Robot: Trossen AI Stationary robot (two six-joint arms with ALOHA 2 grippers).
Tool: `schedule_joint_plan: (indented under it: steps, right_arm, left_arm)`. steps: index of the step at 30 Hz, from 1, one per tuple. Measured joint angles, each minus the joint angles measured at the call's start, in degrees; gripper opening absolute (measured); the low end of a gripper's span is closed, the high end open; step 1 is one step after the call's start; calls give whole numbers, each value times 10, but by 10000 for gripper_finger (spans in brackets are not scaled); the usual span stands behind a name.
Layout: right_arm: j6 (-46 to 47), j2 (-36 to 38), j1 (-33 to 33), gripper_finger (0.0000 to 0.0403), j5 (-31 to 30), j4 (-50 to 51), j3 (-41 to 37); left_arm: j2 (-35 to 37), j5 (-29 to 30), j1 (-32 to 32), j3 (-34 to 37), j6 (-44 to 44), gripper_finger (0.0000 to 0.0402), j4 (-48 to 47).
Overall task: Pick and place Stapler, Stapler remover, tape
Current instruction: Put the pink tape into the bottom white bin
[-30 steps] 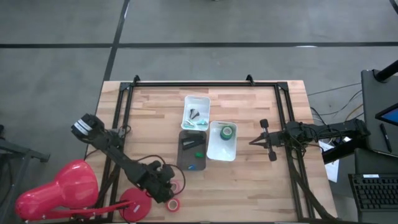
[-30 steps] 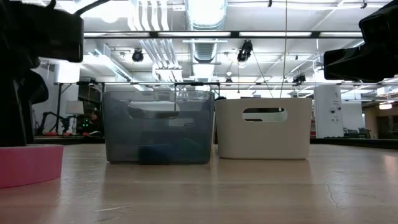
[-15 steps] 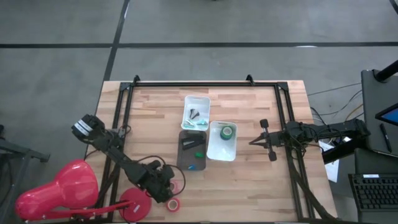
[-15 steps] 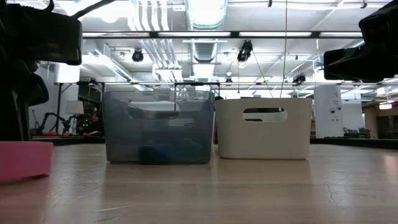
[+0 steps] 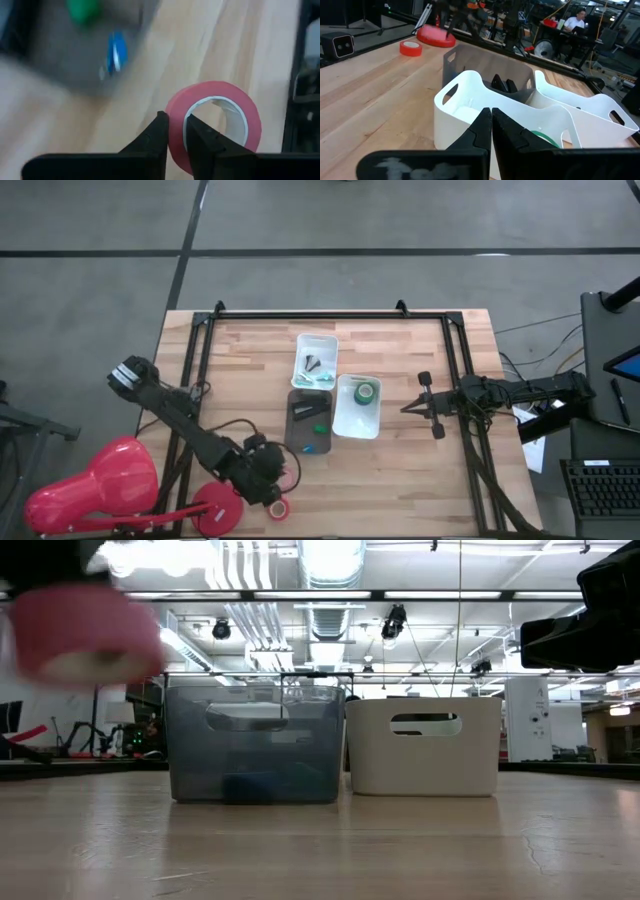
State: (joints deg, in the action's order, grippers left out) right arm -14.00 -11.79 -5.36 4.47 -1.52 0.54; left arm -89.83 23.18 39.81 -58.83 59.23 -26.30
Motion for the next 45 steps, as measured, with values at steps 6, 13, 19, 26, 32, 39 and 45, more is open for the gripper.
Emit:
schedule_joint_plan:
  steps: [6, 13, 19, 26, 32, 39, 45]
  right_arm:
    - [-1, 0, 0, 9, 0, 0, 0]
    - [0, 0, 0, 9, 0, 0, 0]
    - [0, 0, 0, 9, 0, 0, 0]
    - [0, 0, 0, 9, 0, 0, 0]
    - [0, 0, 0, 9, 0, 0, 0]
    - [0, 0, 0, 9, -1, 0, 0]
    - [0, 0, 0, 9, 0, 0, 0]
  left_arm:
    - [18, 239, -13, -34, -172, 42, 49]
    - [7, 338, -94, -36, -293, 63, 205]
    - [-24, 202, -193, -35, -313, 47, 273]
    - [-59, 32, -280, -35, -331, 58, 358]
    - [-83, 13, -326, -44, -349, 57, 355]
    - [-132, -95, -349, -79, -352, 53, 351]
    - [-182, -119, -354, -165, -355, 56, 224]
